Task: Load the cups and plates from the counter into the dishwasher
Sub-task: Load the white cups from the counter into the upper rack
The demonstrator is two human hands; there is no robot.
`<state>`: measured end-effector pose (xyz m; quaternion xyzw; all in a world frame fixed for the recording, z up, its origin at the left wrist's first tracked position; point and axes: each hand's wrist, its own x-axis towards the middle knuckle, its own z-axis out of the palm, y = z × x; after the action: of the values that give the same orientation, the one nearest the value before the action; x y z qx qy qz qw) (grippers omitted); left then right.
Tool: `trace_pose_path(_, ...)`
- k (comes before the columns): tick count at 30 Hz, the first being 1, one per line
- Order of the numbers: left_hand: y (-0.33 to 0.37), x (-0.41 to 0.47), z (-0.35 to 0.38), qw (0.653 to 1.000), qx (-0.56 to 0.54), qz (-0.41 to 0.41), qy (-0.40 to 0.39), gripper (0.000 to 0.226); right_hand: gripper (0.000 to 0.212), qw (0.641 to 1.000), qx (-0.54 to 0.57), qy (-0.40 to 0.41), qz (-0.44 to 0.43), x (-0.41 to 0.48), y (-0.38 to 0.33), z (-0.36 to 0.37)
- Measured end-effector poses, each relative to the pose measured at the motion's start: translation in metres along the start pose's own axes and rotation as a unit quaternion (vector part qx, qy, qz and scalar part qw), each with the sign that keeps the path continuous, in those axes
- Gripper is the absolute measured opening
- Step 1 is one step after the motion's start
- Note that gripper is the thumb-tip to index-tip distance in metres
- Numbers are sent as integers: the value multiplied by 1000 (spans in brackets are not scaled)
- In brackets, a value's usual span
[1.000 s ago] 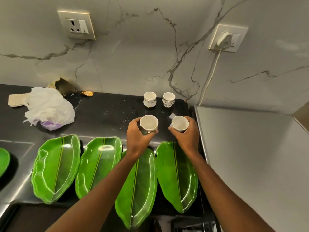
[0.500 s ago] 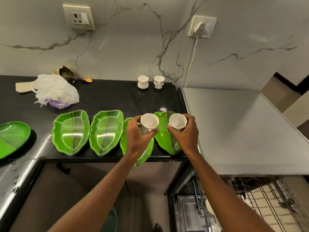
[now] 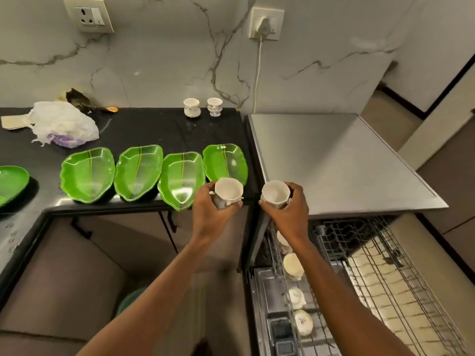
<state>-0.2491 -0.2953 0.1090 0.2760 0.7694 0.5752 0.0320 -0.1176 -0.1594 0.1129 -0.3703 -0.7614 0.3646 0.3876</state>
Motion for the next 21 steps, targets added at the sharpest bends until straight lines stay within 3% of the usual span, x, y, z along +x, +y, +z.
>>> trace_pose_path(8,23,-73,36,1000,-2,-14,16,66,67,999,-7,16,-41,-41,29,-79)
trace_pose_path(9,52,-140,71,1000,10,-14,-12,66,68,999,-35,13,-14,-80,52,-152)
trace_pose_path(10,59,-154,78,1000,4,-3,-12,66,69,999,-34,17,-19,-86,56,-168)
trace_pose_path(18,83,-208,112,998,-1,-6,-65,70,82,998,-32,18,52,-123,90,-225)
trace_pose_path(21,83,-217,131,997,-5,-4,-82,69,76,996,-33,28,80,-131,105,-242)
